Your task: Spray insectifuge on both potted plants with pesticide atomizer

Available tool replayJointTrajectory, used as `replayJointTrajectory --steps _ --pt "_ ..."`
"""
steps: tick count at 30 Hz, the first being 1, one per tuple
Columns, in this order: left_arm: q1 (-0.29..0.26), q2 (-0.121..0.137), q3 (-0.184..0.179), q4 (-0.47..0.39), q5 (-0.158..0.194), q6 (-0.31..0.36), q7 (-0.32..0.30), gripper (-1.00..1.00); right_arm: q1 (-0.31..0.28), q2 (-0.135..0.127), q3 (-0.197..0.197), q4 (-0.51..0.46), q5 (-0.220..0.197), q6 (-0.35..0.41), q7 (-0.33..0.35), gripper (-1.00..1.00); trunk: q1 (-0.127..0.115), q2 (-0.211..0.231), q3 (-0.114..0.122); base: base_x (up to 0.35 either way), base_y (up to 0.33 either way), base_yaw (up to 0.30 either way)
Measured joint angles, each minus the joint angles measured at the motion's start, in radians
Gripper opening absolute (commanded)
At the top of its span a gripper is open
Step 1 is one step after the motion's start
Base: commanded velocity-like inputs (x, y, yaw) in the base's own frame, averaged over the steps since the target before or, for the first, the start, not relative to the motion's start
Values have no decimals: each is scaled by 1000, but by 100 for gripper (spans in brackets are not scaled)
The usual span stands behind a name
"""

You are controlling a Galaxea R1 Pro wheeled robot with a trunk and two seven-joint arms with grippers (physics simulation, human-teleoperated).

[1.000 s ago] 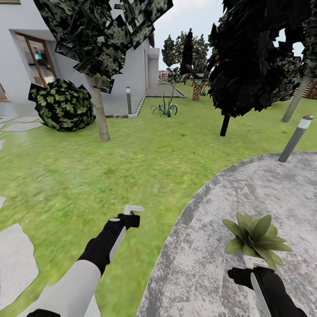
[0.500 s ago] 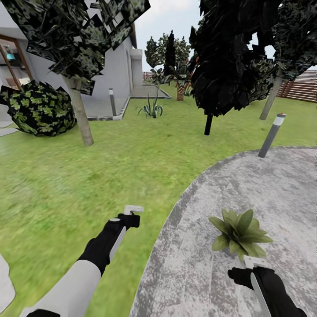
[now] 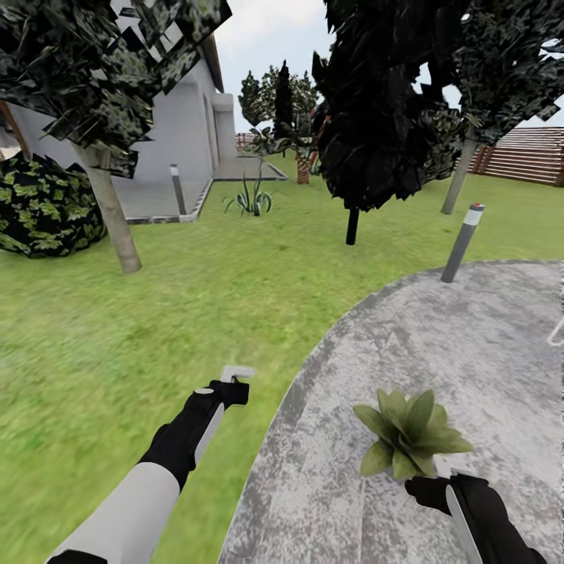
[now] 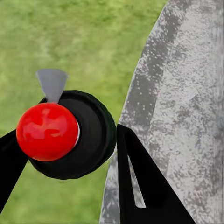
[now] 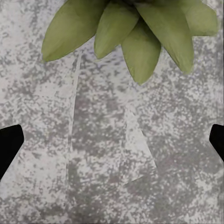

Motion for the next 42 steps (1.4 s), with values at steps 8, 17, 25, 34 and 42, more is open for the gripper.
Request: replayJointTrajectory --steps 8,17,25,34,42 --pt "0 0 0 0 0 0 0 -100 0 1 1 1 3 0 0 100 0 0 2 279 -75 -30" --pt "0 0 0 0 0 0 1 -100 0 0 -1 1 2 0 0 100 1 0 2 39 -3 -1" --pt "0 0 2 0 0 7 0 -100 0 -1 -12 -1 2 0 0 100 0 0 2 85 1 -14" --pt "0 0 2 -1 -1 49 0 -100 0 -1 -17 -1 1 1 0 100 0 0 9 295 134 -191" --pt "0 0 2 -1 -1 51 0 -100 0 -2 -17 0 1 1 0 100 0 0 16 310 210 -221"
